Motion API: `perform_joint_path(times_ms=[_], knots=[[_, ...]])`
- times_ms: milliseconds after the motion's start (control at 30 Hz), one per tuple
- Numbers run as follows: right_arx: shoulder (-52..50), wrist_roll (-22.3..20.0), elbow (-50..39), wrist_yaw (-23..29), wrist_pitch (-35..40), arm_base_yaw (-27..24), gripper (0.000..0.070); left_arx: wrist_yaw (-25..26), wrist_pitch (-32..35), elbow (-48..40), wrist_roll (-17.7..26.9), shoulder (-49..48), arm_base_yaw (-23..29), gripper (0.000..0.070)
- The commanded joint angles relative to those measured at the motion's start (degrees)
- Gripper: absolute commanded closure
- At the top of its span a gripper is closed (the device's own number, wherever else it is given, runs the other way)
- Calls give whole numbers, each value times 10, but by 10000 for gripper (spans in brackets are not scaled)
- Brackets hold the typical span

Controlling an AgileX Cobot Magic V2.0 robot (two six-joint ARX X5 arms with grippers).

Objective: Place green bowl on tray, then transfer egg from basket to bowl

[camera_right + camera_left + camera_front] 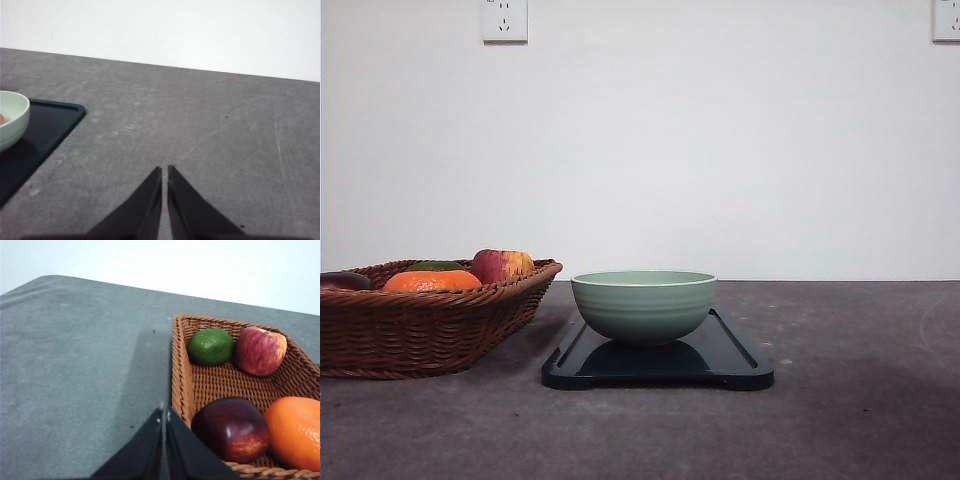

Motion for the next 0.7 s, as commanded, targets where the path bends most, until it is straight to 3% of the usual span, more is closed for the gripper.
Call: perform_joint_path(times_ms=[0, 667], knots=[[1, 7, -2, 0, 6, 0, 688, 1, -3, -10, 5, 0, 1, 700], [1, 7, -2, 0, 6, 0, 688, 1, -3, -10, 5, 0, 1, 700]])
